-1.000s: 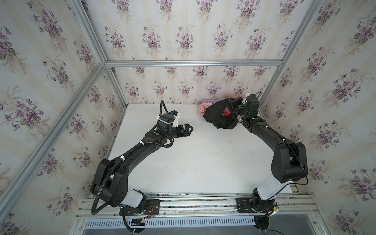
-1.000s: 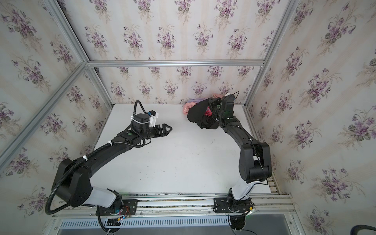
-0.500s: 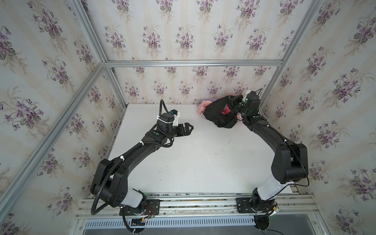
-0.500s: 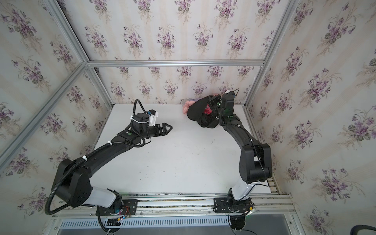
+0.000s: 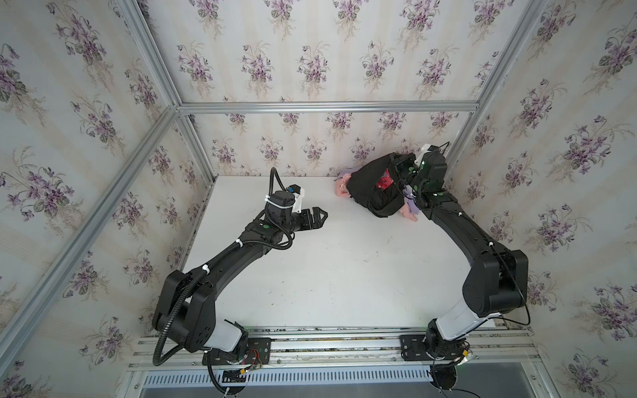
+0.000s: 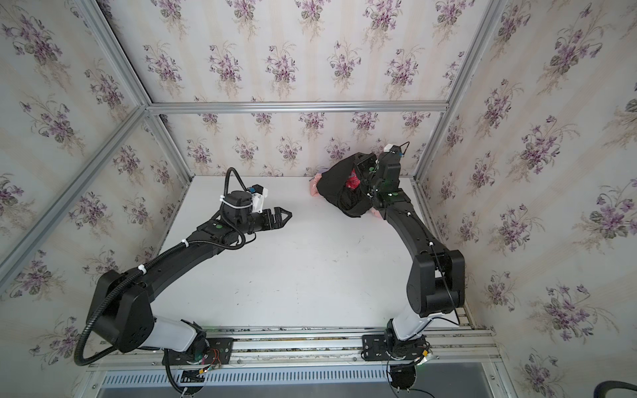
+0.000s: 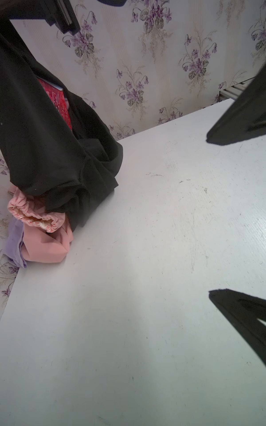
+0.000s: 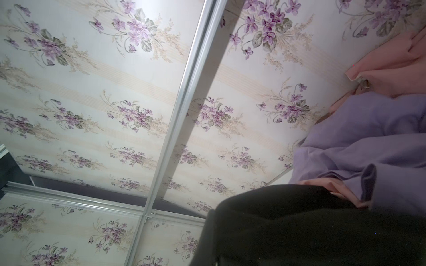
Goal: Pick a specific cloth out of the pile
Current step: 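Lift the black garment with the right gripper up off the pile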
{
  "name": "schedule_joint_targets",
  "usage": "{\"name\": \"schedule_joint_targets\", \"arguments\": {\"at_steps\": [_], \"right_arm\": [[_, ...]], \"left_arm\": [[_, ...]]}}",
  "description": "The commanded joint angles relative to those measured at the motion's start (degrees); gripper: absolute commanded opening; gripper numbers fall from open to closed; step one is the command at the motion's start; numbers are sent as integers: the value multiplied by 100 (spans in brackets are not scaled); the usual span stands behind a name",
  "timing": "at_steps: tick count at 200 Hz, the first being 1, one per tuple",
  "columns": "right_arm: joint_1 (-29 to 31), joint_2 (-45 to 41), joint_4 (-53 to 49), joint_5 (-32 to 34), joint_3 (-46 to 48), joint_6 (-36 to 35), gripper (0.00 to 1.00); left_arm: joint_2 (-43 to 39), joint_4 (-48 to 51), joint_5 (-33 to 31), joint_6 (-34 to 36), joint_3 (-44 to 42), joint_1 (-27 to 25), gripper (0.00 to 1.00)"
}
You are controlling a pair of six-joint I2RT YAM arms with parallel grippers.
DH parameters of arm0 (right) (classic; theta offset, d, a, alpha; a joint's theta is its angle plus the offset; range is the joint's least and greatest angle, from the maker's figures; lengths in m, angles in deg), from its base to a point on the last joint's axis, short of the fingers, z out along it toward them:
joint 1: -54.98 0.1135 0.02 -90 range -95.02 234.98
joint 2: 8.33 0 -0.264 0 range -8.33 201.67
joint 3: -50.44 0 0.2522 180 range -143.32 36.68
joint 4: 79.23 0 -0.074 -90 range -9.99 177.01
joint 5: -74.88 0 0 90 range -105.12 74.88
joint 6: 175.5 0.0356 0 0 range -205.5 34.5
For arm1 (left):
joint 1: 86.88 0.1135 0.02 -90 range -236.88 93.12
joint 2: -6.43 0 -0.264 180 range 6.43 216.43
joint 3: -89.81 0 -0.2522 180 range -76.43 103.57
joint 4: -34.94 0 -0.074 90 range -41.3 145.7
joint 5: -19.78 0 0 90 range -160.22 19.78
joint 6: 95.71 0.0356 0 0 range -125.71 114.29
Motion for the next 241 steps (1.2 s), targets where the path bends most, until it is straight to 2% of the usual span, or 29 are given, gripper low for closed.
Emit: {"name": "schedule_joint_targets", "arguments": {"at_steps": [1,197,241], "right_arm": [[29,-131,426,103,-158,-165,0],[463,-908,-17,538,-677,-1125,0],[656,-1156,-173,681,-792,-1541,0]], "left_arm": [[-51,-121,-67,24,2,7,100],[-518,-132,-147,-34,-80,7,100],[-707,-132,-190,-21,-116,7,100]]}}
